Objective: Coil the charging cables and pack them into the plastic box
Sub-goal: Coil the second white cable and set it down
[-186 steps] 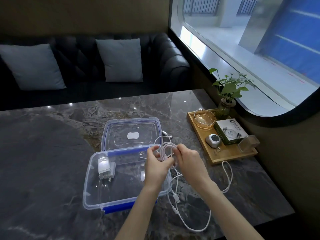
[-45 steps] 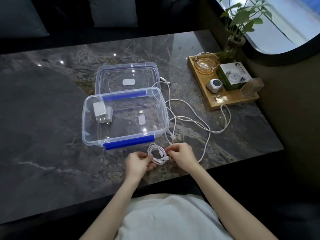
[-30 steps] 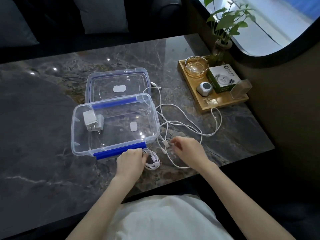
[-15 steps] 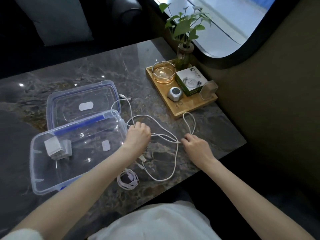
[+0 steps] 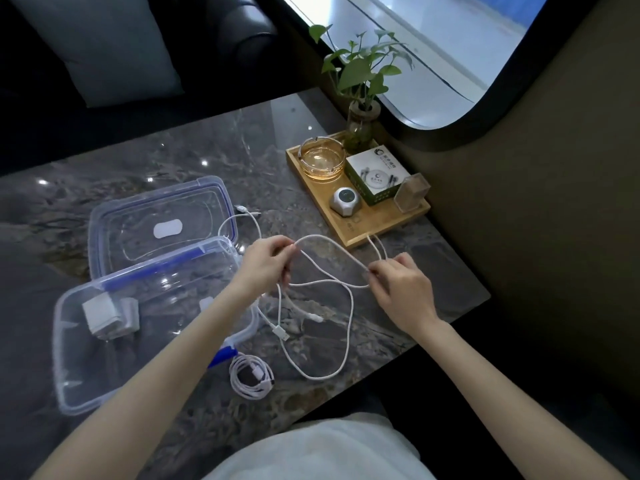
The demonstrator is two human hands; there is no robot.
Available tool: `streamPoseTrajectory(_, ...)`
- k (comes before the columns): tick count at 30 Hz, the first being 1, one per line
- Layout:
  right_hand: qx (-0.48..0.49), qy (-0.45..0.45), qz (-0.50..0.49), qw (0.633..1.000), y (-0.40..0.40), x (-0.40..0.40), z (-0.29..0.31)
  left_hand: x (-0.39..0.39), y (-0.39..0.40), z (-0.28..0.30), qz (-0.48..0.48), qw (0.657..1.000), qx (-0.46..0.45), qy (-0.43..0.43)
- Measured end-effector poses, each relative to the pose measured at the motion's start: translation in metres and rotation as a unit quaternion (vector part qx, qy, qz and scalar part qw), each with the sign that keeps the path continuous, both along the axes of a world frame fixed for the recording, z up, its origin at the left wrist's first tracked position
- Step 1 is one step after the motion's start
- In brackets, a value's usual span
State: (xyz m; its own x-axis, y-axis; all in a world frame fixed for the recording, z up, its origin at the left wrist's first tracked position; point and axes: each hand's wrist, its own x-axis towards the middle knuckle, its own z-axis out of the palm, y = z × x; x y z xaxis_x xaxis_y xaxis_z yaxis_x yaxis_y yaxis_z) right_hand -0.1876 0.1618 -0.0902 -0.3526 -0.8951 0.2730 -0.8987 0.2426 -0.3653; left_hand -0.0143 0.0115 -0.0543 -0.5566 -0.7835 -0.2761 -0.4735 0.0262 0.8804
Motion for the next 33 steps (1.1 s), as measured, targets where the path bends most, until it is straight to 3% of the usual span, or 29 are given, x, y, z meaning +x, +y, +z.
streamPoseTrajectory(3, -0.033, -0.166, -0.063, 0.984, -0.012, 0.006, 0.014, 0.002, 0.001, 0.010, 0.068, 0.961, 0.214, 0.164)
streamPoseTrajectory(5, -0.071, -0.237, -0.098, 0.964, -0.019, 0.008, 0.024, 0.006, 0.004, 0.015, 0.085, 0.930, 0.284, 0.218)
streamPoseTrajectory(9, -0.162, -0.374, -0.142, 0.902, -0.032, 0.012, 0.053, 0.020, 0.015, 0.021, 0.050, 0.928, 0.300, 0.216)
streamPoseTrajectory(13, -0.235, -0.448, -0.211, 0.836, -0.046, 0.010, 0.077, 0.035, 0.027, 0.027, -0.001, 0.937, 0.283, 0.204)
streamPoseTrajectory(15, -0.202, -0.407, -0.210, 0.865, -0.049, 0.008, 0.081, 0.040, 0.029, 0.032, -0.008, 0.929, 0.290, 0.231)
streamPoseTrajectory(18, -0.068, -0.247, -0.177, 0.950, -0.050, 0.011, 0.076, 0.045, 0.031, 0.043, 0.010, 0.903, 0.315, 0.292)
streamPoseTrajectory(20, -0.024, -0.167, -0.147, 0.975, -0.051, 0.018, 0.070, 0.046, 0.031, 0.050, 0.026, 0.892, 0.320, 0.318)
streamPoseTrajectory(25, -0.121, -0.080, 0.034, 0.989, -0.060, 0.048, 0.070, 0.043, 0.035, 0.064, 0.033, 0.887, 0.326, 0.326)
streamPoseTrajectory(29, -0.164, -0.100, 0.125, 0.974, -0.072, 0.061, 0.072, 0.041, 0.038, 0.075, 0.005, 0.867, 0.352, 0.351)
streamPoseTrajectory(33, -0.100, -0.324, 0.117, 0.933, -0.075, 0.076, 0.059, 0.044, 0.029, 0.096, -0.009, 0.837, 0.338, 0.431)
